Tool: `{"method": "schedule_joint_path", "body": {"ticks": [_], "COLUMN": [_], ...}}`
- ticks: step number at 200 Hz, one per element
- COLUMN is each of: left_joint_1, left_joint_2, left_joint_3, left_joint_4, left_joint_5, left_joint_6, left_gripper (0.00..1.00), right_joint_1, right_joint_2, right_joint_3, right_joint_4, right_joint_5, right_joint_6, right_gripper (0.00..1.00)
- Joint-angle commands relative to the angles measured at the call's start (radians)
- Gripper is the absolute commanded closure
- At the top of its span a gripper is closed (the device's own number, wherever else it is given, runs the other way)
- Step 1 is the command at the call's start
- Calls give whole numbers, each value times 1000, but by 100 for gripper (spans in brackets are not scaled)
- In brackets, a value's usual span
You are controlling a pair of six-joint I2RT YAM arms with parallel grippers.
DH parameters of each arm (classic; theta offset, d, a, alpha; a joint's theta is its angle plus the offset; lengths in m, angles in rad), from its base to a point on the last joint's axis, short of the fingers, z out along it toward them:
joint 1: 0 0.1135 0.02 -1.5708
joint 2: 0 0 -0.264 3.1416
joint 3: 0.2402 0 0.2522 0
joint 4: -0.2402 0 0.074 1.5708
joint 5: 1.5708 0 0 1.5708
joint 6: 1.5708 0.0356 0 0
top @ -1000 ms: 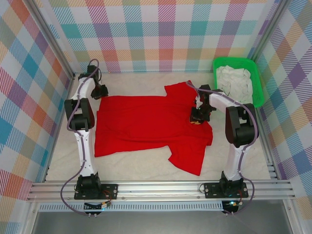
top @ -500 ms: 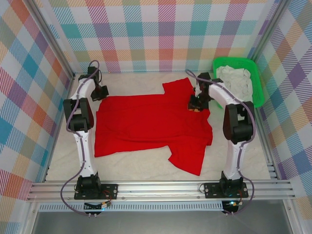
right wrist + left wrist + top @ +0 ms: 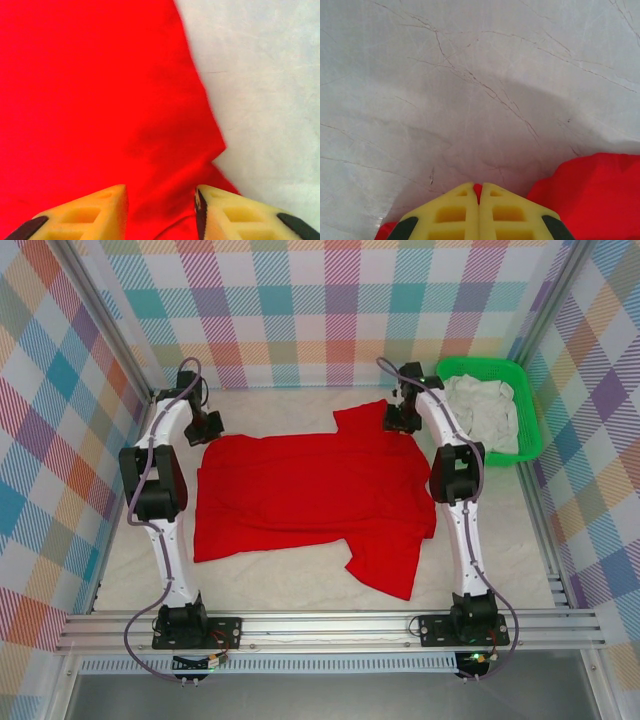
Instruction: Fold and stack the t-shirts
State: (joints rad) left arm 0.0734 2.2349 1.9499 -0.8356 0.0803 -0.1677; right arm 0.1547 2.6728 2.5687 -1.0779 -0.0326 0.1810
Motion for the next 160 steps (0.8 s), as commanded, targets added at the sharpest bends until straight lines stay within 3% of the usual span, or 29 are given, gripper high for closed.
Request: {"method": "schedule_joint_path", "body": {"ticks": [1,16,29,59,90,160], "left_joint_1": [-4,-3,-3,-7,-11,-16], "left_joint_2": [-22,-18,-14,-15,-33,-49], "left_joint_3": [-21,-19,-19,-24,-43,-79], "left_joint_4": [-14,-14,-15,-17,-11,4], "left_joint_5": [21,19,19,19,19,12], "left_joint_6": [-5,-3,-4,-5,-7,-4], "left_gripper": [100,100,100,100,100,100], "right_joint_1": [-17,-18,-18,-19,-17,58], "right_joint_2": [11,18,26,14,-96,-472], "right_joint_3": [25,11,9,-41,-152,-648], "right_joint_4": [-66,-62,-71,-73,-40,176], "right_joint_5": [35,25,1,-42,-65,-74], "right_joint_6": [-4,-3,-2,6,21,127], "right_gripper": [56,57,64,100,100,100]}}
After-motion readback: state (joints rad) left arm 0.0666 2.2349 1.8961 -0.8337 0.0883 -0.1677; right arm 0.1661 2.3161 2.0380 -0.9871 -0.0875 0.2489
